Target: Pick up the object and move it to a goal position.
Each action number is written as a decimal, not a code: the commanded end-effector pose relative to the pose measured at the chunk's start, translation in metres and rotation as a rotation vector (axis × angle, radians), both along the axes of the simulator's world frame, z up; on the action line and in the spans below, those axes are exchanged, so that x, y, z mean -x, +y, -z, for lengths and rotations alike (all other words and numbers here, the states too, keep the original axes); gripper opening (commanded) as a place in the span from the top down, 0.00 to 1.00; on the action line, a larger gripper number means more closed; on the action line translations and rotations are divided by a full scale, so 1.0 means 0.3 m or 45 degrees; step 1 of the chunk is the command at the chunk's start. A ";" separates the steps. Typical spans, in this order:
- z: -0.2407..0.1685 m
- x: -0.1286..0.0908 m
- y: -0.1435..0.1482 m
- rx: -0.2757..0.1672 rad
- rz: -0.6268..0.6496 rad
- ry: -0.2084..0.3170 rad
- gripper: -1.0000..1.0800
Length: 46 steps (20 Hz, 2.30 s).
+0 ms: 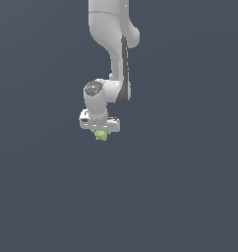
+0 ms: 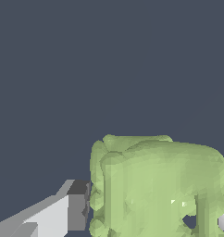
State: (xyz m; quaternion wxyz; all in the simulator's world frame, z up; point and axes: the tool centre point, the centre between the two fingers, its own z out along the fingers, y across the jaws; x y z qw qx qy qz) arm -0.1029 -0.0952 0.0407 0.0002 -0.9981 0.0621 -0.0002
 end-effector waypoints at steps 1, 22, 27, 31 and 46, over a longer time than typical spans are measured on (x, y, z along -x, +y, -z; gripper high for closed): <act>0.003 0.000 -0.001 0.000 0.001 0.001 1.00; -0.213 0.022 0.191 0.001 0.001 0.000 1.00; -0.357 0.035 0.319 0.003 0.001 0.000 1.00; -0.485 0.046 0.431 0.005 0.002 0.000 1.00; -0.899 0.069 0.803 0.003 0.001 0.000 1.00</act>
